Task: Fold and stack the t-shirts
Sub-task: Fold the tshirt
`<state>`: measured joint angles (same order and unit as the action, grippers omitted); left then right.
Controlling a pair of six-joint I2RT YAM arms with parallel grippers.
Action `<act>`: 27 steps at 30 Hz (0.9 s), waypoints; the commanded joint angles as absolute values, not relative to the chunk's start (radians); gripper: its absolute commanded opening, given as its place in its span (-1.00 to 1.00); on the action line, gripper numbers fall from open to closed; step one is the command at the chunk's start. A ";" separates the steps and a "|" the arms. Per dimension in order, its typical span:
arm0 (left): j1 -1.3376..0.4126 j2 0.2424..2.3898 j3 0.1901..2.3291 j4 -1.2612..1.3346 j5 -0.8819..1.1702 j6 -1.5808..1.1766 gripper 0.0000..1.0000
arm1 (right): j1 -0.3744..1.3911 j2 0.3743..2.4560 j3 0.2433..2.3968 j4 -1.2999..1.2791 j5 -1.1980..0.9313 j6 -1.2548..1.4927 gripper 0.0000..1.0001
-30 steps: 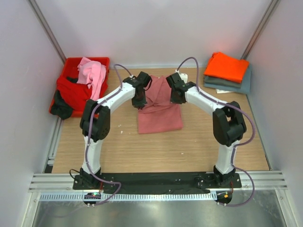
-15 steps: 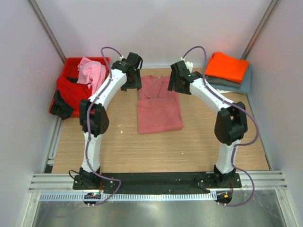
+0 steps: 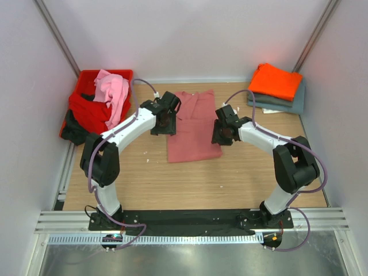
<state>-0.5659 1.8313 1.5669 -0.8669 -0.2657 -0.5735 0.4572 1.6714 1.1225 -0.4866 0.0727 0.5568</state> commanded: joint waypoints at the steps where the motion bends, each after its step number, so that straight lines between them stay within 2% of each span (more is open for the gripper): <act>1: -0.592 1.838 1.522 -0.790 -0.278 -0.595 0.19 | 0.463 1.632 1.060 -0.391 0.043 0.571 -0.15; 2: -0.594 1.842 1.508 -0.778 -0.272 -0.595 0.18 | 0.463 1.617 1.020 -0.382 0.044 0.572 -0.36; 8: -0.594 1.891 1.529 -0.761 -0.284 -0.557 0.17 | 0.491 1.542 0.856 -0.333 0.047 0.607 -0.66; 9: -0.594 1.899 1.546 -0.756 -0.282 -0.551 0.17 | 0.497 1.528 0.821 -0.345 0.064 0.614 -0.78; 18: -0.592 2.012 1.644 -0.726 -0.276 -0.483 0.16 | 0.567 1.390 0.674 -0.397 0.202 0.692 -0.98; 24: -0.592 2.184 1.796 -0.776 -0.273 -0.434 0.15 | 0.611 1.324 0.655 -0.491 0.293 0.701 -0.95; 26: -0.594 2.213 1.822 -0.798 -0.301 -0.431 0.15 | 0.612 1.283 0.678 -0.526 0.317 0.693 -0.68; 27: -0.594 2.214 1.836 -0.817 -0.333 -0.433 0.15 | 0.612 1.263 0.716 -0.572 0.327 0.692 -0.33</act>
